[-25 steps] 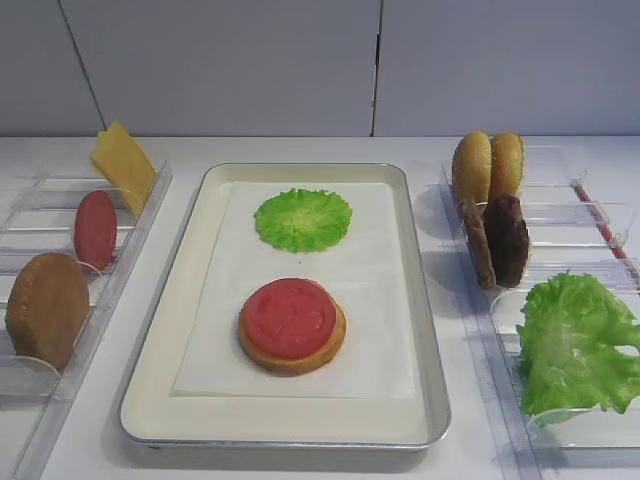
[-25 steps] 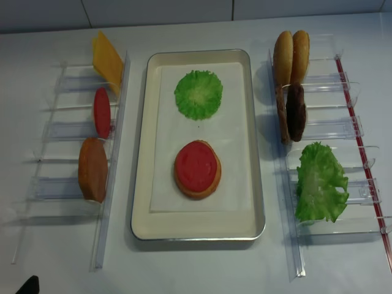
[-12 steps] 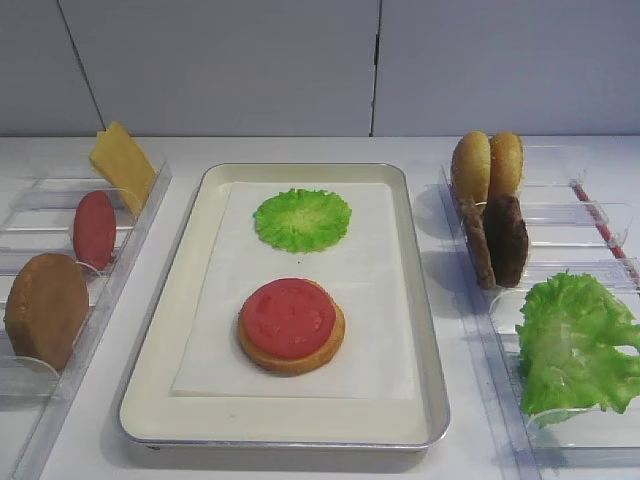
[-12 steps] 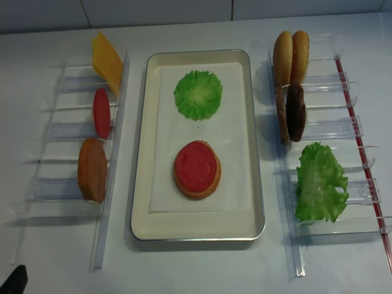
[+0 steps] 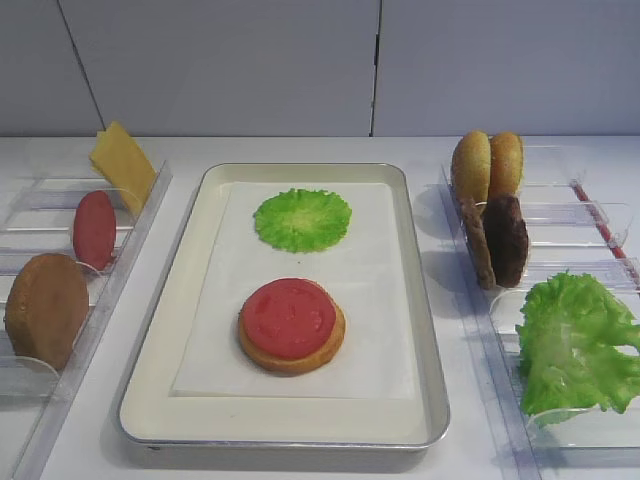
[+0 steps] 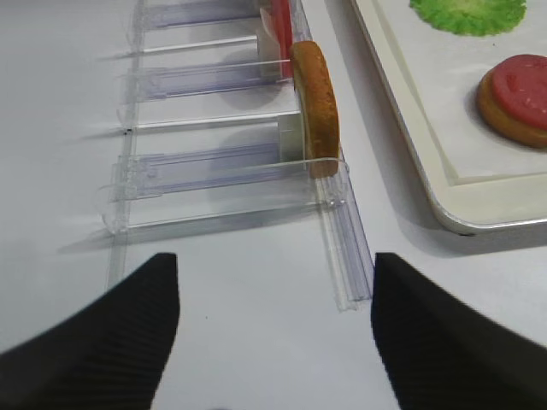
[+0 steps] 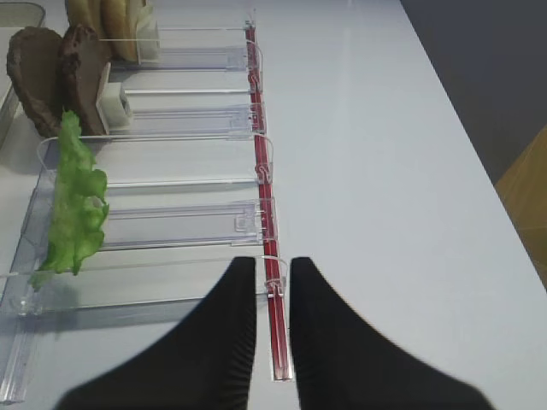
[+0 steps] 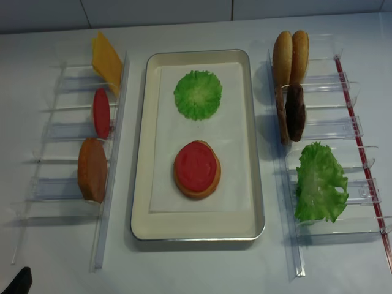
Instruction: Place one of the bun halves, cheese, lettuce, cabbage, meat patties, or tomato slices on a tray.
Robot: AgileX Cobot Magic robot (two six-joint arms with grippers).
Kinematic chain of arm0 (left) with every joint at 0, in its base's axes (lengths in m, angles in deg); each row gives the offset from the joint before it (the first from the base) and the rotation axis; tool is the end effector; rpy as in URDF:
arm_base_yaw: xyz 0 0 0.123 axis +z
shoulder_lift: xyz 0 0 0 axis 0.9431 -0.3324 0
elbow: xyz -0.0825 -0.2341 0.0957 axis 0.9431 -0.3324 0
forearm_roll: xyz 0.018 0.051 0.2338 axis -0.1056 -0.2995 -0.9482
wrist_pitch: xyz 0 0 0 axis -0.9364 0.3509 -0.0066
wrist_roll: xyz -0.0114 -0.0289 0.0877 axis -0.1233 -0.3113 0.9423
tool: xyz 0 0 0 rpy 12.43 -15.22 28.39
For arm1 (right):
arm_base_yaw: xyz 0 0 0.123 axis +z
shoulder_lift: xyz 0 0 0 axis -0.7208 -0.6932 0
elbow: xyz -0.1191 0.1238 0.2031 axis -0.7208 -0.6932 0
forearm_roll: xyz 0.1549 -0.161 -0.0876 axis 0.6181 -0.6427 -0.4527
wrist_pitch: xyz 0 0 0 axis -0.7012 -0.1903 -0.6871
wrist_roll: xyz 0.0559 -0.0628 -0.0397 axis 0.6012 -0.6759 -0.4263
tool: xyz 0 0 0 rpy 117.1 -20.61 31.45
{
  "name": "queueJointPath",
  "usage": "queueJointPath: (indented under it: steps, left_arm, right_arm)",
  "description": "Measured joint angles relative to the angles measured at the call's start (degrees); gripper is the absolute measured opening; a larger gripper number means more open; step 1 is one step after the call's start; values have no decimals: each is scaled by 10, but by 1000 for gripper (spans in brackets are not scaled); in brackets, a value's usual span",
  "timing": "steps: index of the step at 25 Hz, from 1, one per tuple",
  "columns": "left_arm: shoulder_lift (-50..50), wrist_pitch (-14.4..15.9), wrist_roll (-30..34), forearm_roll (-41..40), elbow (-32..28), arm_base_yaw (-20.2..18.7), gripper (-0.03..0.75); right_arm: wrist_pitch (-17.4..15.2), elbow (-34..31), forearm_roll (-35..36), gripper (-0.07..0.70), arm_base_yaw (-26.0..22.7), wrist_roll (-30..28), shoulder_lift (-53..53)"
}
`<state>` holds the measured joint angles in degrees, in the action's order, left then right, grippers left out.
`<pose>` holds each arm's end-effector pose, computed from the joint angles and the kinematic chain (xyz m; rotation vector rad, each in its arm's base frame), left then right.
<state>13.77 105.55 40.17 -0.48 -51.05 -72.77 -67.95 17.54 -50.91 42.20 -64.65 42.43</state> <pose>-0.0015 -0.0011 0.2590 0.0558 2.1510 -0.0301 0.0023 -0.0009 0.2569 0.0519 2.1343 -0.0631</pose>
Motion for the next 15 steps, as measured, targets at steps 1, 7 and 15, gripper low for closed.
queueJointPath:
  steps: [1,7,15]
  left_arm:
    - [0,0,-1,0,0,0,467]
    - [0,0,-1,0,0,0,467]
    - [0,0,-2,0,0,0,467]
  right_arm:
    - [0,0,0,127,0,0,0]
    - [0,0,0,119,0,-1,0]
    - [0,0,0,105,0,-1,0]
